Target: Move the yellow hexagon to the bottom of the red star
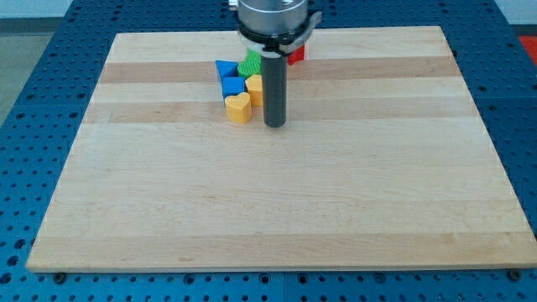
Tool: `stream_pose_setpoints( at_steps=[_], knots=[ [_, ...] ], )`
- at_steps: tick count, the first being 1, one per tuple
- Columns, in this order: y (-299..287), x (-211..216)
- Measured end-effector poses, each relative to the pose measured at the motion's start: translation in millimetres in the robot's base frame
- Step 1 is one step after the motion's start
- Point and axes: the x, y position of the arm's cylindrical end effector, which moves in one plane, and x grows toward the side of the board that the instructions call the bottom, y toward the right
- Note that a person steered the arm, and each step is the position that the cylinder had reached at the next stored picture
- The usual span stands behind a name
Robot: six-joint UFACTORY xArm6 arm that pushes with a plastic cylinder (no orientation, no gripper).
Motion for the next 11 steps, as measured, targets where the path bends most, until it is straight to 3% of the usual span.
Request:
stream_pose_setpoints(
  at_steps=[3,6,9,11],
  knots=[
    [-42,-31],
    [-15,-38],
    [-12,-105],
    [-12,-118]
  ],
)
